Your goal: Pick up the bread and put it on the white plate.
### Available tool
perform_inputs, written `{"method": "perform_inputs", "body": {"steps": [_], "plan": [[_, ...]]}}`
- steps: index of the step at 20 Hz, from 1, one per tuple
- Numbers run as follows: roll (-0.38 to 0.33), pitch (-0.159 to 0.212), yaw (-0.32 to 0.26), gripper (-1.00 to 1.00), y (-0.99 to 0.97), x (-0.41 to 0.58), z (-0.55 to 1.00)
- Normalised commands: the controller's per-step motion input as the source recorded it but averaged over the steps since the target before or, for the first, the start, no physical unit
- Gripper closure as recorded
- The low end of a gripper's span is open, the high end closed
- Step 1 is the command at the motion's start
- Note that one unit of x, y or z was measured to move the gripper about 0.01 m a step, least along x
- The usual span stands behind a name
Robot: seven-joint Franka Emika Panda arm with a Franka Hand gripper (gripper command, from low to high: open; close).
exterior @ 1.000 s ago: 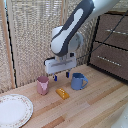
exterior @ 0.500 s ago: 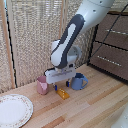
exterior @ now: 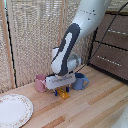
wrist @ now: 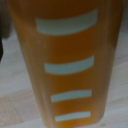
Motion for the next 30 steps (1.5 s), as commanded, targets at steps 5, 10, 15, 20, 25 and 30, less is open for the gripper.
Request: {"method": "perform_inputs", "body": {"steps": [5,10,15,20,25,30], "plan": [[-0.028,0.0,0.02,1.0,0.05,-0.059,-0.09],[-0.008,0.003,0.033,1.0,0.07,-0.002,0.0],[0.0,-0.009,0.008,1.0,0.03,-0.007,0.41],[0.0,0.0,-0.002,1.0,0.06,0.012,1.0],[0.0,0.003,0.029,1.0,0.29,0.1,1.0],[0.0,0.04,0.009,1.0,0.59,0.105,1.0]]}}
